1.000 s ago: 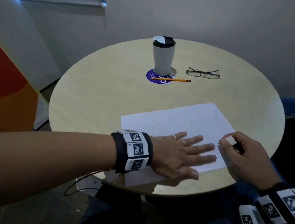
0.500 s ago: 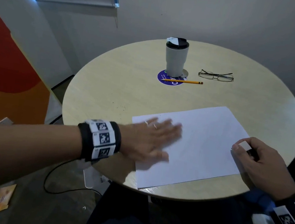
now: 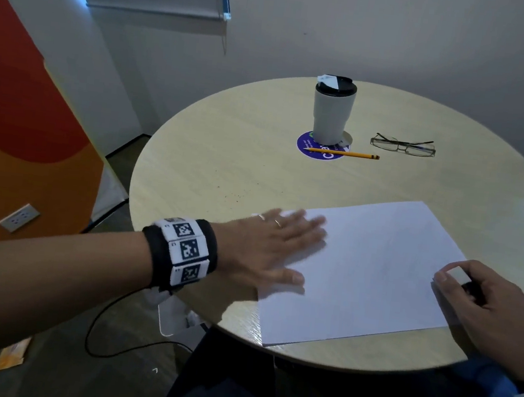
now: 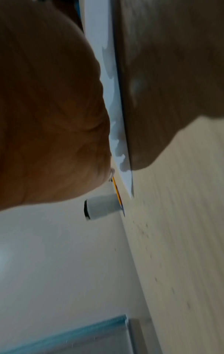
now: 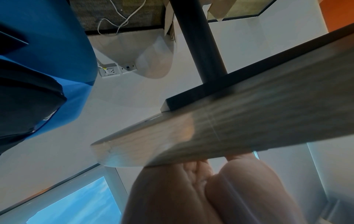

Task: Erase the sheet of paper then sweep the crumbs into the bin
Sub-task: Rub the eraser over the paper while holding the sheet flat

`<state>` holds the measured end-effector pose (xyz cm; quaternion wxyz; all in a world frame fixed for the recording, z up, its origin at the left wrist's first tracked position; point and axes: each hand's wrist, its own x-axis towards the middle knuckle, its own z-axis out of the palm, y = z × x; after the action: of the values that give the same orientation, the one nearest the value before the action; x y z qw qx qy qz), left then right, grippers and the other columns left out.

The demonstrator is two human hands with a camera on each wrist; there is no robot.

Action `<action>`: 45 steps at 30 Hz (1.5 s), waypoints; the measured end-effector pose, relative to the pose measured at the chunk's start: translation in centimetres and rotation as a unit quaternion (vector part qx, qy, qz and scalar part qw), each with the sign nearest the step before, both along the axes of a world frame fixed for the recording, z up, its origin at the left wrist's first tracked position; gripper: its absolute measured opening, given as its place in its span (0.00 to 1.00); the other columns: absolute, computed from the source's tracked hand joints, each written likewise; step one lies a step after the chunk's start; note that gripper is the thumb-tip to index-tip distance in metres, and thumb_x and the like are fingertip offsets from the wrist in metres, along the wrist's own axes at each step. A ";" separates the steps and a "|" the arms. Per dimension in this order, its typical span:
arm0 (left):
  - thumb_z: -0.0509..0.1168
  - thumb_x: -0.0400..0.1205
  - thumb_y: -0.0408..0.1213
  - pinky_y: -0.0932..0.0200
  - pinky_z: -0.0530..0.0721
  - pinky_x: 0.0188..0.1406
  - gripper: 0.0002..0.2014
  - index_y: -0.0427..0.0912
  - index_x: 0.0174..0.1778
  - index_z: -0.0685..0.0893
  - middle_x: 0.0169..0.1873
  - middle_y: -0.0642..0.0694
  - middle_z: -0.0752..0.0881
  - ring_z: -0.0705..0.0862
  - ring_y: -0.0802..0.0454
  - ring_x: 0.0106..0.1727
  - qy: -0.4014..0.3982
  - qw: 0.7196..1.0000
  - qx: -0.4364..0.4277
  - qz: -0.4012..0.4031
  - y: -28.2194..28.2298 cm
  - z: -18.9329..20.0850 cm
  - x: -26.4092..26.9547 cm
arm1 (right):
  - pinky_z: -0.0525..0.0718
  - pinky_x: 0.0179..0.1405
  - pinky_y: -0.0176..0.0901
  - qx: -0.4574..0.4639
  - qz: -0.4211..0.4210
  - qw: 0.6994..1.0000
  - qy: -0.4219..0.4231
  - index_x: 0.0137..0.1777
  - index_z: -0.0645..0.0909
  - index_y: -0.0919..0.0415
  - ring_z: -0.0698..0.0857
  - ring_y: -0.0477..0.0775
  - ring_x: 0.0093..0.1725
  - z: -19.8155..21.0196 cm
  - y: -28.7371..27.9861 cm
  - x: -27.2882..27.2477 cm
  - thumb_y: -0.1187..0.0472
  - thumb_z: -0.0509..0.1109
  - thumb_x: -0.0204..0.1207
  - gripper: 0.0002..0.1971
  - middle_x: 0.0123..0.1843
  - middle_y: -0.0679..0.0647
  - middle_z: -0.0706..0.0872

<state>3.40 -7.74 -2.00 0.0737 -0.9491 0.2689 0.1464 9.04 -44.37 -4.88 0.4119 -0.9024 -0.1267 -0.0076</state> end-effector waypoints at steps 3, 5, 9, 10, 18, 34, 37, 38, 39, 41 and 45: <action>0.38 0.89 0.69 0.44 0.35 0.90 0.40 0.53 0.93 0.35 0.91 0.52 0.32 0.32 0.47 0.92 0.033 0.999 -0.022 -0.037 -1.5 -0.4 0.4 | 0.81 0.39 0.50 0.000 0.003 1.000 0.001 0.46 0.84 0.35 0.85 0.53 0.36 0.2 0.1 -0.1 0.52 0.74 0.85 0.08 0.32 0.47 0.87; 0.37 0.87 0.72 0.42 0.36 0.91 0.44 0.50 0.92 0.33 0.91 0.50 0.31 0.32 0.44 0.92 0.041 0.998 -0.001 0.055 -1.1 -0.4 1.6 | 0.81 0.38 0.52 0.000 0.006 1.000 0.003 0.46 0.84 0.35 0.85 0.51 0.38 0.2 0.1 -0.1 0.52 0.74 0.85 0.09 0.33 0.46 0.87; 0.39 0.85 0.75 0.31 0.41 0.90 0.49 0.43 0.93 0.36 0.91 0.42 0.33 0.38 0.33 0.92 0.018 0.983 0.017 0.183 -0.4 0.1 3.2 | 0.81 0.39 0.53 -0.005 0.006 1.000 -0.009 0.44 0.83 0.35 0.85 0.50 0.39 0.1 0.2 -0.1 0.54 0.74 0.85 0.11 0.34 0.45 0.87; 0.39 0.87 0.73 0.32 0.42 0.90 0.47 0.44 0.93 0.37 0.92 0.43 0.33 0.39 0.34 0.92 0.008 0.990 0.007 0.142 -1.1 0.1 3.1 | 0.80 0.38 0.53 -0.004 0.005 1.000 -0.010 0.44 0.83 0.35 0.85 0.50 0.39 0.1 0.2 -0.1 0.54 0.74 0.85 0.11 0.34 0.45 0.87; 0.38 0.87 0.75 0.36 0.41 0.91 0.47 0.46 0.93 0.36 0.92 0.48 0.34 0.37 0.40 0.93 0.017 0.995 -0.006 0.103 -5.2 -1.1 4.5 | 0.78 0.36 0.53 0.002 0.014 1.000 0.006 0.44 0.86 0.48 0.83 0.51 0.35 -0.2 0.1 0.2 0.57 0.74 0.85 0.07 0.30 0.48 0.85; 0.38 0.91 0.65 0.40 0.38 0.91 0.38 0.51 0.92 0.32 0.90 0.51 0.28 0.31 0.39 0.92 0.097 0.983 -0.073 0.141 -11.9 0.1 -2.0 | 0.75 0.34 0.29 0.026 0.000 1.000 0.002 0.45 0.84 0.48 0.81 0.41 0.32 -1.1 0.0 0.2 0.55 0.72 0.87 0.07 0.33 0.48 0.86; 0.40 0.93 0.63 0.38 0.35 0.91 0.36 0.56 0.91 0.29 0.88 0.53 0.23 0.26 0.41 0.90 0.104 0.983 -0.050 0.144 -11.6 -0.4 -3.1 | 0.79 0.35 0.40 0.045 0.014 0.999 0.021 0.46 0.85 0.48 0.82 0.44 0.29 -1.0 0.0 -0.2 0.55 0.73 0.87 0.07 0.31 0.48 0.86; 0.40 0.93 0.63 0.37 0.35 0.90 0.36 0.57 0.90 0.28 0.87 0.53 0.22 0.24 0.42 0.89 0.103 0.982 -0.049 0.150 -11.4 -0.4 -3.4 | 0.79 0.34 0.42 0.055 0.018 0.998 0.030 0.46 0.86 0.48 0.81 0.44 0.28 -1.0 0.1 -0.5 0.55 0.73 0.87 0.07 0.30 0.45 0.86; 0.40 0.93 0.62 0.37 0.34 0.90 0.36 0.58 0.90 0.27 0.87 0.53 0.22 0.24 0.42 0.89 0.102 0.981 -0.052 0.156 -11.1 -0.5 -3.8 | 0.79 0.33 0.39 0.065 0.018 0.997 0.033 0.46 0.86 0.49 0.81 0.44 0.28 -0.9 0.3 -0.7 0.56 0.73 0.88 0.07 0.29 0.42 0.86; 0.40 0.93 0.61 0.37 0.34 0.90 0.35 0.58 0.90 0.28 0.87 0.54 0.21 0.23 0.42 0.89 0.097 0.979 -0.060 0.169 -10.8 -0.5 -4.7 | 0.76 0.31 0.29 0.097 0.007 0.995 0.037 0.48 0.87 0.51 0.80 0.39 0.28 -0.8 0.7 -1.0 0.59 0.74 0.88 0.06 0.28 0.35 0.85; 0.39 0.93 0.62 0.36 0.34 0.90 0.34 0.59 0.92 0.35 0.89 0.57 0.25 0.24 0.45 0.89 0.056 0.971 -0.103 0.206 -10.9 -1.3 -6.1 | 0.78 0.33 0.26 0.158 -0.029 0.986 0.043 0.53 0.89 0.58 0.77 0.38 0.28 -0.8 1.5 -1.4 0.60 0.78 0.85 0.03 0.31 0.38 0.86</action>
<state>-2.72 -18.60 -3.30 -0.0718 -0.9769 0.0845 0.1825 7.67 -42.90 -5.68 0.5540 -0.8287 -0.0800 -0.0004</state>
